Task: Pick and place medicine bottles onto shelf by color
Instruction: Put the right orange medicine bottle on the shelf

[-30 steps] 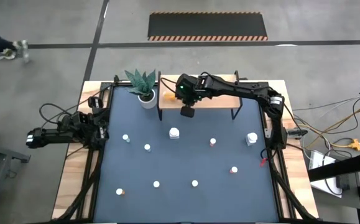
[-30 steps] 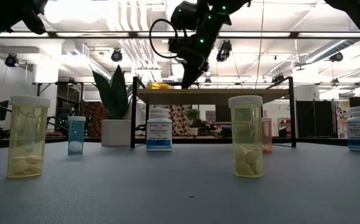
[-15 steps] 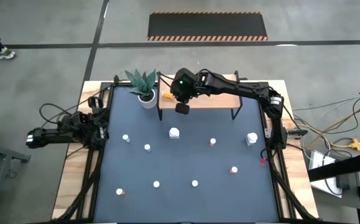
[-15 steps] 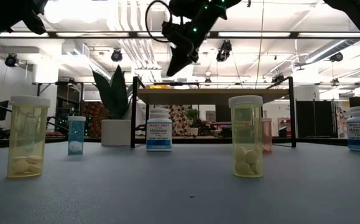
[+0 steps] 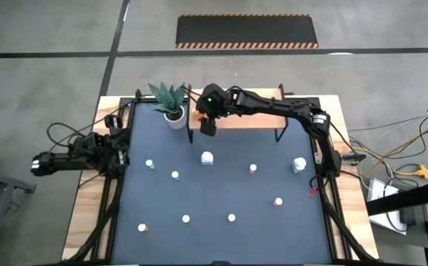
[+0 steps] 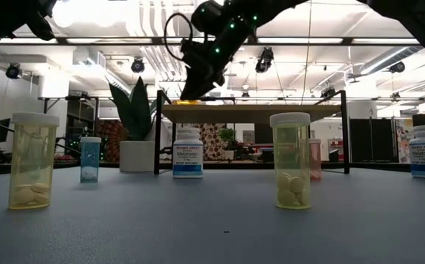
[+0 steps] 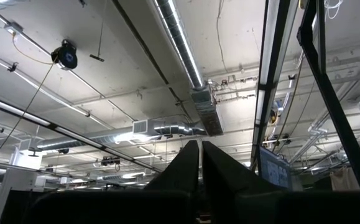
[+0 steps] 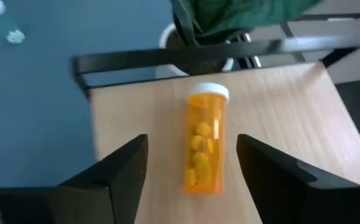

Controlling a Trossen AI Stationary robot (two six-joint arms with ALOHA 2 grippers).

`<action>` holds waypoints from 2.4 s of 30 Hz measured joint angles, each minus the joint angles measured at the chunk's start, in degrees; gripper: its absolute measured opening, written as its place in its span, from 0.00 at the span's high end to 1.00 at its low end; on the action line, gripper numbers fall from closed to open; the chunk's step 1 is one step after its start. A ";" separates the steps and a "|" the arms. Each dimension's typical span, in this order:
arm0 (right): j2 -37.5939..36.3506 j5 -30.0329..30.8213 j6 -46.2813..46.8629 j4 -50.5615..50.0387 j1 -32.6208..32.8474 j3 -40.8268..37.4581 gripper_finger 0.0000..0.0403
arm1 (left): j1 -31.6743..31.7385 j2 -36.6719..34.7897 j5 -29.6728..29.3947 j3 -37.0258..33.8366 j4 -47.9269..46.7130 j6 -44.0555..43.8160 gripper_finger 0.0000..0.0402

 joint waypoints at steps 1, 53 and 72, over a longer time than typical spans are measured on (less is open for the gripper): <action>0.28 0.05 0.03 -0.07 -0.16 0.00 0.40 | 0.00 0.00 -0.01 -0.01 -0.06 0.00 0.99; -33.71 -5.86 7.51 98.23 20.21 -77.04 0.77 | -0.07 16.60 3.68 0.71 15.39 -10.05 0.99; -22.53 0.24 2.32 124.97 20.21 -83.59 0.77 | -2.34 66.48 11.70 30.94 17.13 -10.62 0.93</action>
